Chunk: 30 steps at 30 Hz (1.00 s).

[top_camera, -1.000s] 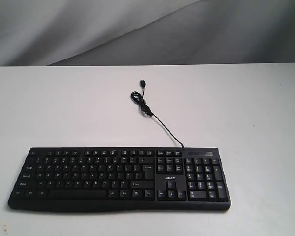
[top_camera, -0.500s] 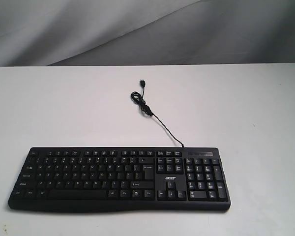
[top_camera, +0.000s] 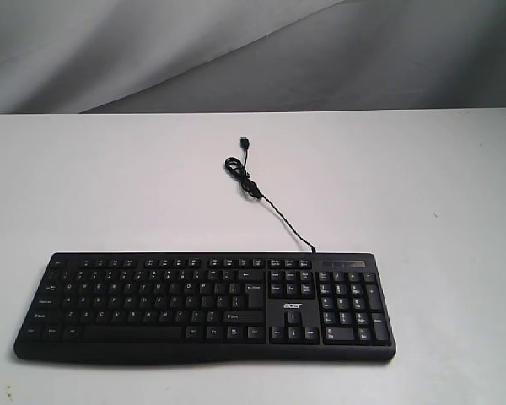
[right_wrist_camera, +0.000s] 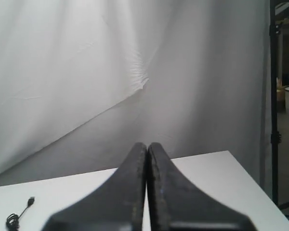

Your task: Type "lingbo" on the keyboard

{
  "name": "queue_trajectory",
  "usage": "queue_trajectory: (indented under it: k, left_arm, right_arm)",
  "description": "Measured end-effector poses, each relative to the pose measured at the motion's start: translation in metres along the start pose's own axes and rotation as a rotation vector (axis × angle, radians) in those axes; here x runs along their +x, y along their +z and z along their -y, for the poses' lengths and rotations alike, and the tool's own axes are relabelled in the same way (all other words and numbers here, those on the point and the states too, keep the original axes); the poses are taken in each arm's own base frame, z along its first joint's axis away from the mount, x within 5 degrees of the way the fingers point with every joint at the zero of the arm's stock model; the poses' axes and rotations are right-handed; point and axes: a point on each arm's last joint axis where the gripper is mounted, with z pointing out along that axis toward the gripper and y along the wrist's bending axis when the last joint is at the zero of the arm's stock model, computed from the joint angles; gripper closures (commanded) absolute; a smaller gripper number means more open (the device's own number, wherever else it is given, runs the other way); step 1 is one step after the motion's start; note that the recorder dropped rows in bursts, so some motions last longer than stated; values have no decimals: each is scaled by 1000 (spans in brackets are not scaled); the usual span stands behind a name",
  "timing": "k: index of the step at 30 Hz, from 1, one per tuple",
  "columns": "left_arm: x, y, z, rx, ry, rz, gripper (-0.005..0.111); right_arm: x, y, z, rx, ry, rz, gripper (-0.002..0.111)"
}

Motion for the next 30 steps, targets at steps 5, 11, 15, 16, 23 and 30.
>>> queue_trajectory:
  k: [5,11,15,16,23,30]
  left_arm:
    - [0,0,0,0,0,0,106]
    - [0,0,0,0,0,0,106]
    - [0,0,0,0,0,0,106]
    - [0,0,0,0,0,0,106]
    - [0,0,0,0,0,0,106]
    - [0,0,0,0,0,0,106]
  right_arm:
    - [15,2,5,39,-69,-23,108]
    - [55,14,12,49,-80,-63,108]
    - [85,21,16,52,-79,-103,108]
    - [92,22,17,54,-78,-117,108]
    - [108,23,19,54,-125,-177,108]
    - [117,20,20,55,-163,-280,108]
